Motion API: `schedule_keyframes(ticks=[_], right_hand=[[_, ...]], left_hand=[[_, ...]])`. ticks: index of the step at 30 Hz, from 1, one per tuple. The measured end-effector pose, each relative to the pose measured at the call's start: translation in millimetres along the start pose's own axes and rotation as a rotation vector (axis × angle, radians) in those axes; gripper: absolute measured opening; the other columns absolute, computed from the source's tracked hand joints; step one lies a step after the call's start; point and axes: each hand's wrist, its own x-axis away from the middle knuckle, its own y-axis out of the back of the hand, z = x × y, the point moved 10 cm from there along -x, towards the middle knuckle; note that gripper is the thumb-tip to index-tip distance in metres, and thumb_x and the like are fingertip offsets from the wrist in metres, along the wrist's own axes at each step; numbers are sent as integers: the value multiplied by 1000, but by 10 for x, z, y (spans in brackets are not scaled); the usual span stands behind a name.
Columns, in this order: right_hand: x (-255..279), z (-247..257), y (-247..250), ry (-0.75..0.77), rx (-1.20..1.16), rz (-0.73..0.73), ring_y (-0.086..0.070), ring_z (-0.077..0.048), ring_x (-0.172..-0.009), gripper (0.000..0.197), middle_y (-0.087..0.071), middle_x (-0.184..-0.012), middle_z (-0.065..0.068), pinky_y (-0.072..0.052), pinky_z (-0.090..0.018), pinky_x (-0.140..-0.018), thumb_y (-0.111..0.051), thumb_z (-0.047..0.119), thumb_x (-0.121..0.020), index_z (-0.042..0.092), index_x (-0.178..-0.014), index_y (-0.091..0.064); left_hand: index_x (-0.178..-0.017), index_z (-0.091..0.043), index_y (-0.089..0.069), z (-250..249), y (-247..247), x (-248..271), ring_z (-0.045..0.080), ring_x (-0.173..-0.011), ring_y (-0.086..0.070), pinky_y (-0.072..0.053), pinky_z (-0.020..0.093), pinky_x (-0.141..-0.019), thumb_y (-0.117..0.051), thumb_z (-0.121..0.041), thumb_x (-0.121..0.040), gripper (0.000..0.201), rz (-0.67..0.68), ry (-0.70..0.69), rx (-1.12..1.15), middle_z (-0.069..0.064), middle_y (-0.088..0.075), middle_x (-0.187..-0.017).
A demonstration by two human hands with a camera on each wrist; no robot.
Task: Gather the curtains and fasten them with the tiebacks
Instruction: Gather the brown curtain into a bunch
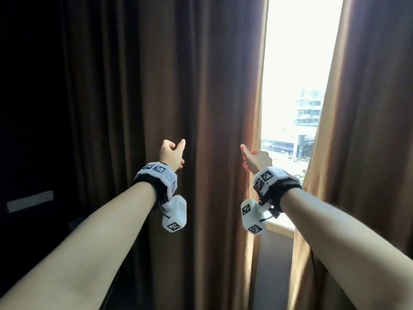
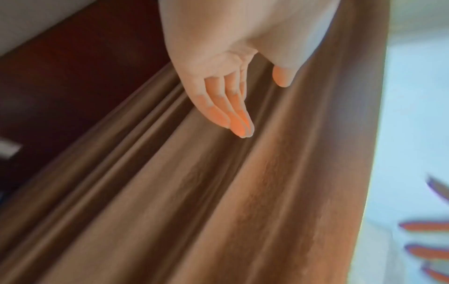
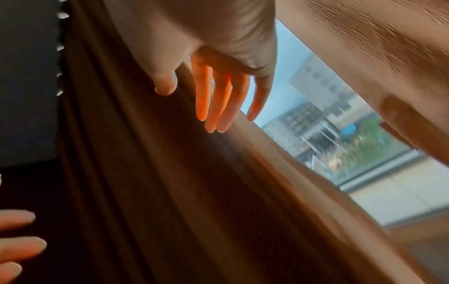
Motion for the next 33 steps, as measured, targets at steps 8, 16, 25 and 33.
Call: schedule_keyframes(ticks=[8, 16, 25, 33], right_hand=[[-42, -364, -107, -241, -474, 81, -60, -16, -66, 60, -70, -104, -15, -46, -30, -75, -32, 54, -94, 3, -106, -62], [-102, -489, 143, -171, -417, -120, -58, -15, -61, 62, -62, -67, -3, -51, -38, -87, -30, 55, -94, 2, -98, -63], [34, -346, 875, 132, 11, -422, -59, -25, -93, 47, -65, -104, -9, -46, -32, -80, -38, 48, -95, 8, -108, -57], [346, -507, 1524, 231, 278, -746, -42, -32, -120, 44, -50, -127, -13, -32, -40, -100, -47, 43, -87, 11, -116, -56]], left_hand=[[-95, -11, -48, 322, -143, -55, 19, -56, -61, -48, 26, -57, -36, -53, -95, 43, 20, 222, 375, 9, -66, -68], [-80, -16, -47, 320, -332, 55, 19, -58, -60, -48, 26, -61, -32, -50, -98, 41, 71, 218, 448, 9, -64, -70], [-80, -17, -48, 245, -770, 111, 19, -55, -58, -45, 27, -60, -32, -49, -98, 41, 175, 132, 455, 9, -64, -68], [-84, -14, -52, 29, -1512, 360, 21, -54, -56, -41, 29, -57, -35, -44, -99, 37, 383, -28, 379, 10, -63, -66]])
